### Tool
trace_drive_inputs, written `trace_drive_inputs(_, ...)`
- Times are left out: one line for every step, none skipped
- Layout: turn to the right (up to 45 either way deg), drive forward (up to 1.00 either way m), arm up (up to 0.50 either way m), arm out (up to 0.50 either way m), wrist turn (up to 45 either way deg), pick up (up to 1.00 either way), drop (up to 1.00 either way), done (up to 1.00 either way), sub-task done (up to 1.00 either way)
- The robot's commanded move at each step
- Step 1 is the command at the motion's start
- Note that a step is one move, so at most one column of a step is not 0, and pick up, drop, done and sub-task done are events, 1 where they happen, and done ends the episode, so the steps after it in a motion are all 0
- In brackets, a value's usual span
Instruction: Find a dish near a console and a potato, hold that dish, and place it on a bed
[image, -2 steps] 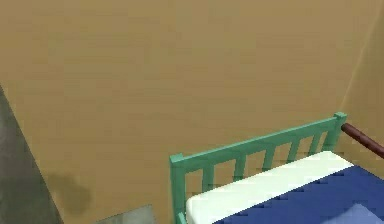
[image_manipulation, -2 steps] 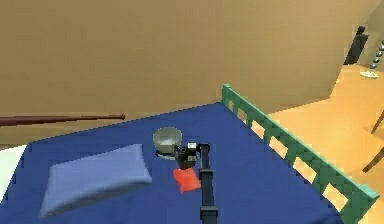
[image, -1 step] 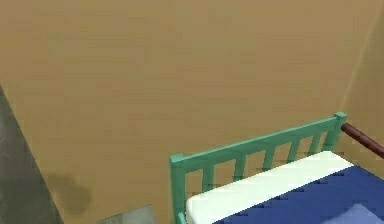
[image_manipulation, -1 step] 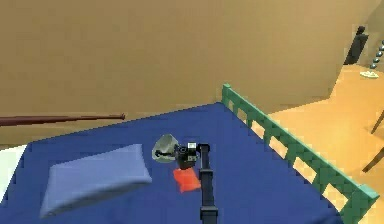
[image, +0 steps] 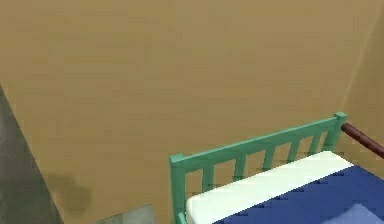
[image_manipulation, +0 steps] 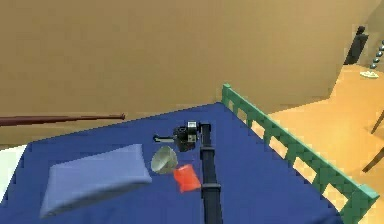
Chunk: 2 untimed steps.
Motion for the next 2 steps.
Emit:
trace_drive_inputs(0.0,0.00,0.00,-0.08,0.0,0.00,0.00,0.00,0.00)
trace_drive_inputs(0.0,0.00,0.00,0.00,0.0,0.00,0.00,1.00,0.00)
